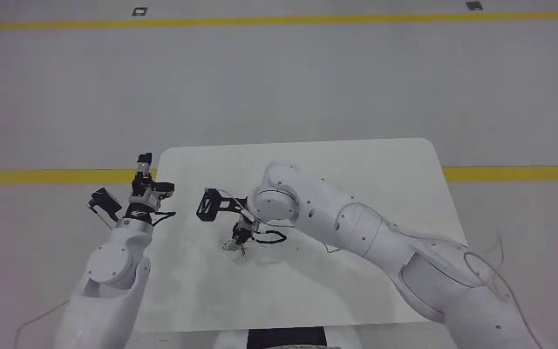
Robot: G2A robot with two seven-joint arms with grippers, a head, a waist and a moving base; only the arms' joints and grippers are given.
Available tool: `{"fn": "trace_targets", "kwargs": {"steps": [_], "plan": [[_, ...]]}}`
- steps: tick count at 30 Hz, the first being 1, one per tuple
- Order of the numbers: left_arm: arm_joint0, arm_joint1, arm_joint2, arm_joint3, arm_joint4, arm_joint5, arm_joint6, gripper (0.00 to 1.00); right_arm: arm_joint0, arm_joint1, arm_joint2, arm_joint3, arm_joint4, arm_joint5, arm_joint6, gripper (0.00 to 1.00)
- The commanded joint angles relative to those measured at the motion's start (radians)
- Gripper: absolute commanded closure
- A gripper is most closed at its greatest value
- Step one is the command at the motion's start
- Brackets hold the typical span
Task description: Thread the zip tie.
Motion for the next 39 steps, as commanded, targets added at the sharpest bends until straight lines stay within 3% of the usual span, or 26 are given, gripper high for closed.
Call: {"fn": "trace_targets", "kwargs": {"steps": [1,9,18,22,39], "plan": [[0.000,0.000,0.000,0.000,0.000,0.000,0.000,0.00,-0.012,0.000,-0.003,-0.005,-0.008,0.000,-0.018,0.00],[0.000,0.000,0.000,0.000,0.000,0.000,0.000,0.00,0.009,-0.031,-0.051,0.017,0.012,0.000,-0.019,0.00],[0.000,0.000,0.000,0.000,0.000,0.000,0.000,0.00,0.060,-0.107,-0.158,0.175,0.095,0.000,-0.078,0.00],[0.000,0.000,0.000,0.000,0.000,0.000,0.000,0.00,0.055,-0.134,-0.160,0.234,0.104,0.000,-0.077,0.00],[0.000,0.000,0.000,0.000,0.000,0.000,0.000,0.00,0.055,-0.134,-0.160,0.234,0.104,0.000,-0.077,0.00]]}}
